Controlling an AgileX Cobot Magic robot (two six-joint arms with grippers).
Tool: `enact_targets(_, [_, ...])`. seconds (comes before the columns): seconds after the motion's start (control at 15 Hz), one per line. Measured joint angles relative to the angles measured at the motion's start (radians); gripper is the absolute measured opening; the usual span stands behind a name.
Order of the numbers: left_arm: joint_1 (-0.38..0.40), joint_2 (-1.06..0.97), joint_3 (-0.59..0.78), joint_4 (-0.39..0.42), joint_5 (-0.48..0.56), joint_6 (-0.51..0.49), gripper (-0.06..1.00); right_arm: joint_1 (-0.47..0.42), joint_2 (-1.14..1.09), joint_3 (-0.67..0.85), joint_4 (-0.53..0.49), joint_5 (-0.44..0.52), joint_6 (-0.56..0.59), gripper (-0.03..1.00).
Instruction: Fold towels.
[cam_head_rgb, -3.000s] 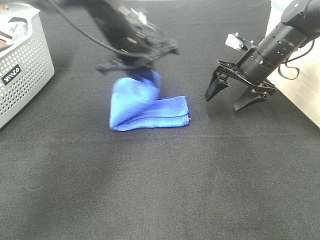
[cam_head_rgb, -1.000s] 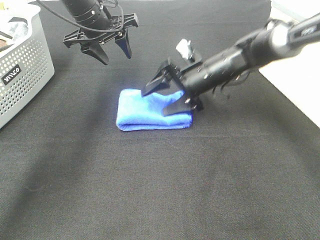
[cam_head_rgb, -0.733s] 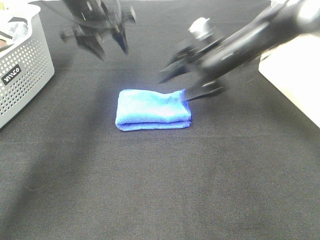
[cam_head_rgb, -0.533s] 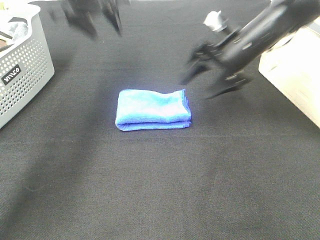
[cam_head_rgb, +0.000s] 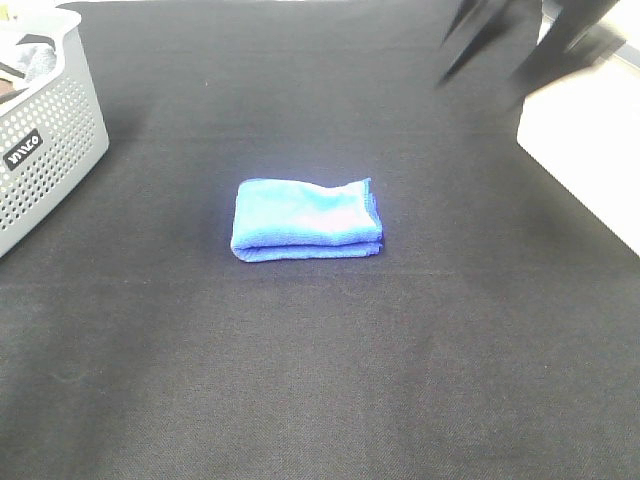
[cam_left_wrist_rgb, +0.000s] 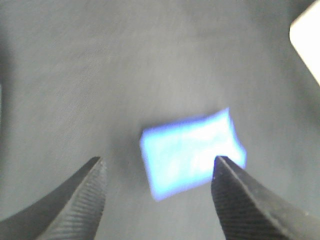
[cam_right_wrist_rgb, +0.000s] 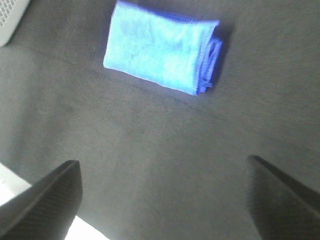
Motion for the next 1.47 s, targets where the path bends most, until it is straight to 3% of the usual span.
enact_targets(0.4, [0.0, -0.558, 0.606, 0.074, 0.0, 0.03, 0.59, 0.0, -0.398, 0.308, -0.092, -0.012, 0.039, 0.82])
enact_targets(0.73, [0.0, -1.065, 1.09, 0.076, 0.002, 0.031, 0.59, 0.0, -0.787, 0.707, -0.212, -0.044, 0.047, 0.82])
enact_targets(0.8, [0.0, -1.28, 1.226, 0.076, 0.003, 0.033, 0.59, 0.0, -0.946, 0.838, -0.264, -0.053, 0.048, 0.82])
enact_targets(0.93, [0.0, -1.374, 1.286, 0.079, 0.003, 0.045, 0.59, 0.0, -1.019, 0.887, -0.288, -0.056, 0.048, 0.82])
enact_targets(1.2, [0.0, -1.693, 1.428, 0.072, -0.03, 0.174, 0.59, 0.0, -1.281, 0.979, -0.34, -0.067, 0.048, 0.82])
enact_targets(1.47, [0.0, -1.723, 1.461, 0.049, -0.094, 0.229, 0.59, 0.0, -1.374, 1.027, -0.361, -0.096, 0.048, 0.82])
